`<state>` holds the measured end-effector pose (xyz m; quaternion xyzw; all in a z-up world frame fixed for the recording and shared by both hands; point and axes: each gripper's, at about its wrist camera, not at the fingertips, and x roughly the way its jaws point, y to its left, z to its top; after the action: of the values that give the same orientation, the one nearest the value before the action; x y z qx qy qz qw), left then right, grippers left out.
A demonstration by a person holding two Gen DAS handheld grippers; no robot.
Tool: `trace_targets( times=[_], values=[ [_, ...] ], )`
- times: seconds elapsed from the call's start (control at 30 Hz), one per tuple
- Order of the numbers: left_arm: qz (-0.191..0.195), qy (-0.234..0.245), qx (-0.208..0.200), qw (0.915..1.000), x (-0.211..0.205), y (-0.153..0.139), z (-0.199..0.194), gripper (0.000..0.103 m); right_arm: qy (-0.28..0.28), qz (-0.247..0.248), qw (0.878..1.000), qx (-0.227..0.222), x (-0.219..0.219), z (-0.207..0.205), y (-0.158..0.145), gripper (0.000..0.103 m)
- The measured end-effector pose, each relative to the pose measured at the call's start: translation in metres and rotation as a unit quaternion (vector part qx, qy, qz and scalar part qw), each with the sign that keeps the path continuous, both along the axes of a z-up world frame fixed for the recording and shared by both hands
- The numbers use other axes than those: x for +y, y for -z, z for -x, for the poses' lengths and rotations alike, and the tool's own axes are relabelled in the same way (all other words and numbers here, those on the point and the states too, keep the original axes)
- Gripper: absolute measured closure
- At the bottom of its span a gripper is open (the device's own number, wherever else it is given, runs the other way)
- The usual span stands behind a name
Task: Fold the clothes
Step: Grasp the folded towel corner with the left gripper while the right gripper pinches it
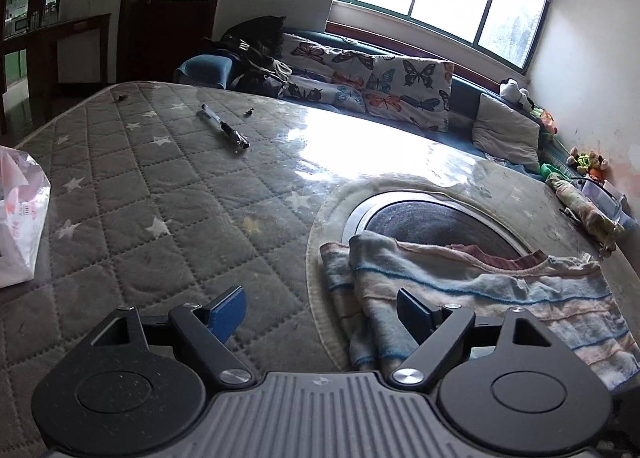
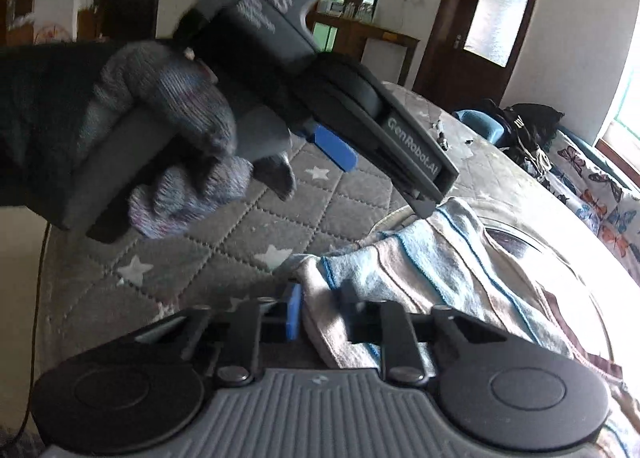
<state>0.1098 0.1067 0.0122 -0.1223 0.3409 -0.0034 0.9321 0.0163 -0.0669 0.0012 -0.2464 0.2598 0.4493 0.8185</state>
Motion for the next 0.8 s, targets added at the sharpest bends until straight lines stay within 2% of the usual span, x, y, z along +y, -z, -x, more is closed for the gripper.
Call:
trace_targets(
  times=[0.17,0.43,0.53,0.6,0.7,0.8],
  values=[
    [0.029,-0.007,0.01,0.9995,0.002,0.002,-0.005,0.017,0.018,-0.056,0.998,0.024,-0.022,-0.006,-0.02,0.099],
    [0.11,-0.002,0.036,0.9933,-0.006,0.003,-0.019,0.019,0.057,-0.121,0.99,0.04,-0.061,-0.013,-0.043,0.099],
    [0.153,-0.005,0.052,0.9869,-0.007,0.005,-0.029,0.042,0.062,-0.129,0.989,0.04,-0.069,-0.013,-0.046,0.099],
    [0.178,-0.012,0.067,0.9817,-0.006,0.007,-0.037,0.069,0.063,-0.13,0.989,0.041,-0.071,-0.016,-0.047,0.099],
    [0.191,-0.029,0.073,0.9784,-0.007,0.009,-0.039,0.081,0.063,-0.128,0.989,0.041,-0.071,-0.02,-0.047,0.099],
    [0.198,-0.042,0.077,0.9762,-0.008,0.007,-0.037,0.086,0.064,-0.123,0.99,0.04,-0.064,-0.015,-0.046,0.094]
  ],
)
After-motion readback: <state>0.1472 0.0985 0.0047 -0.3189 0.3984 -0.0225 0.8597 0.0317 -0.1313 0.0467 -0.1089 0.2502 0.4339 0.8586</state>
